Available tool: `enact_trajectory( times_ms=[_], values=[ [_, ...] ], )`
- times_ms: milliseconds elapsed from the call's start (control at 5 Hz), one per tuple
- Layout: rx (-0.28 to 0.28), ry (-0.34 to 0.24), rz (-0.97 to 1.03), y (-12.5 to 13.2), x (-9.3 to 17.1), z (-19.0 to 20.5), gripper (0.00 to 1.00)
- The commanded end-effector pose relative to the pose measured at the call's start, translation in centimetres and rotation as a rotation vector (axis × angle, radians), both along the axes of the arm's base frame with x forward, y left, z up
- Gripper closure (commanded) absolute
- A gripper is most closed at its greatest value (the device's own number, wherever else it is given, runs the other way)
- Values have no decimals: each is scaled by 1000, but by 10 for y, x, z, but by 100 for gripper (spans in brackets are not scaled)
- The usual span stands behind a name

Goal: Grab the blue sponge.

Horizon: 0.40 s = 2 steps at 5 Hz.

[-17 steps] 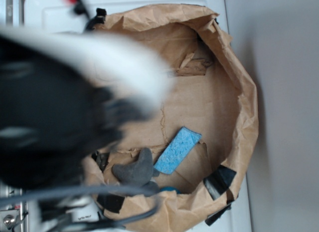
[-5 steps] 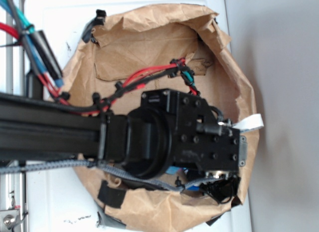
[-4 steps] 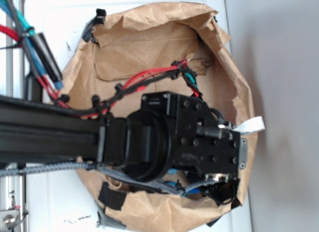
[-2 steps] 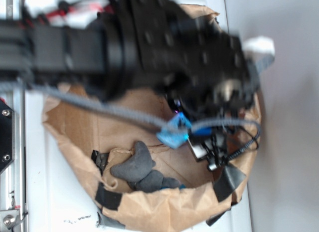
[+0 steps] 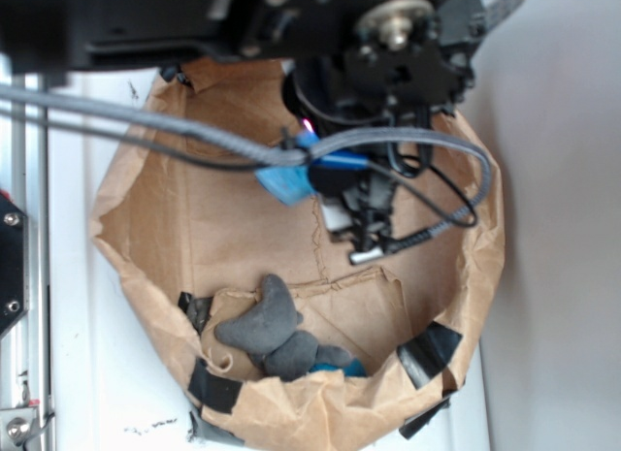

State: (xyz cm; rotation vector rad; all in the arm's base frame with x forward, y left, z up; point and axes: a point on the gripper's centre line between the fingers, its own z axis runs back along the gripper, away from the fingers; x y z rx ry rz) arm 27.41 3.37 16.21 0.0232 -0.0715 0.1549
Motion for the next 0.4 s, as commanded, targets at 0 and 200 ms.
enact_trajectory(
  times_ms=[0,200],
  values=[
    [-71,-93,-251,-4,-8,41,100],
    [71,-173,-245,-14,-8,38,52]
  ],
)
